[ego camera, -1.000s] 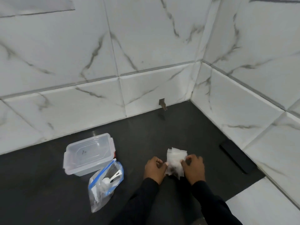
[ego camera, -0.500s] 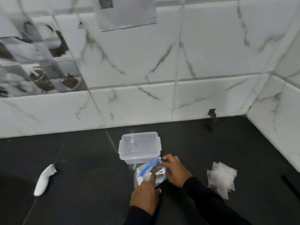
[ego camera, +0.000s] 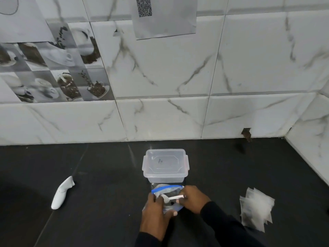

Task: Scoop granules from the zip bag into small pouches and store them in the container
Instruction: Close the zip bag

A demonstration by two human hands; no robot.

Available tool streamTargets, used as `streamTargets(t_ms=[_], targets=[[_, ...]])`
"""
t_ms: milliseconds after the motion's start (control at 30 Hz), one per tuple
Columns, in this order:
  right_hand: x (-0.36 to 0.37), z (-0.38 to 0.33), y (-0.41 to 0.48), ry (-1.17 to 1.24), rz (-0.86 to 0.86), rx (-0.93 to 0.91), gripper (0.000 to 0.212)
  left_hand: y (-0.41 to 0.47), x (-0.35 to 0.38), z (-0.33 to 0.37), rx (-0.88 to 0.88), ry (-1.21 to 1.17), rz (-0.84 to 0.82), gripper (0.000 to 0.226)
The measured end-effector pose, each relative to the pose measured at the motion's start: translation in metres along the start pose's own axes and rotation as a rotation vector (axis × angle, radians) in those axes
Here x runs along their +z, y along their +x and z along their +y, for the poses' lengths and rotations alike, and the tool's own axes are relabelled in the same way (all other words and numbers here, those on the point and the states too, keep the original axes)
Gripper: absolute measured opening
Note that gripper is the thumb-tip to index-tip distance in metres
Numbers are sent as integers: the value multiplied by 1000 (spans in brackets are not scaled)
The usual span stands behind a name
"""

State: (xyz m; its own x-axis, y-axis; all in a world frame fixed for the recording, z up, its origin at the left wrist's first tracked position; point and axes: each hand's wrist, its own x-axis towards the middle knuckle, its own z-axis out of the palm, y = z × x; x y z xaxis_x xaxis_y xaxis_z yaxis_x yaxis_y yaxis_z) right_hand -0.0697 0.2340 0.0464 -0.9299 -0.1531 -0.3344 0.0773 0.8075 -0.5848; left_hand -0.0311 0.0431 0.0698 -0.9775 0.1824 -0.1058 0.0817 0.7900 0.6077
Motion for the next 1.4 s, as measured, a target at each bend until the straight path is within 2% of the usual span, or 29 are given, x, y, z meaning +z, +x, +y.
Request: streamTargets(t_ms=[133,233,300,400,567,733,833,933,1000,1167,1233,1300,1367,1400], targets=[[-30,-9,-22,-53,19,-88,27,7,-18,-5,12,-23,32,27],[-67,-15,-45,-15,50,-127,26,14,-29,-10,26,-137,40,30],[-94,-14,-63,151,114,-128,17,14,-35,-10,38,-251,82,40],[-119,3,-68,431,284,-142,28,13,-37,-11,67,-349,123,46],[-114,52,-28,623,576,43,32,13,-33,-13,88,-394,84,39],[-78,90,6,142,758,207,27,11,-25,-16,42,-424,88,39],[-64,104,23,-179,724,269,15,10,-21,-15,44,-419,77,36],[-52,109,38,-215,643,304,18,9,-19,-15,35,-409,67,36],[-40,114,48,-307,573,254,14,10,-18,-15,23,-410,65,35],[-11,118,54,-335,490,273,35,12,-21,-14,31,-422,67,30],[-13,113,51,-286,510,294,39,12,-24,-14,30,-439,68,28],[-21,98,39,-126,605,292,36,12,-27,-16,28,-463,63,26],[-31,66,14,274,653,251,25,13,-33,-17,18,-490,64,22],[-36,49,-1,500,594,236,28,14,-35,-18,15,-499,65,20]])
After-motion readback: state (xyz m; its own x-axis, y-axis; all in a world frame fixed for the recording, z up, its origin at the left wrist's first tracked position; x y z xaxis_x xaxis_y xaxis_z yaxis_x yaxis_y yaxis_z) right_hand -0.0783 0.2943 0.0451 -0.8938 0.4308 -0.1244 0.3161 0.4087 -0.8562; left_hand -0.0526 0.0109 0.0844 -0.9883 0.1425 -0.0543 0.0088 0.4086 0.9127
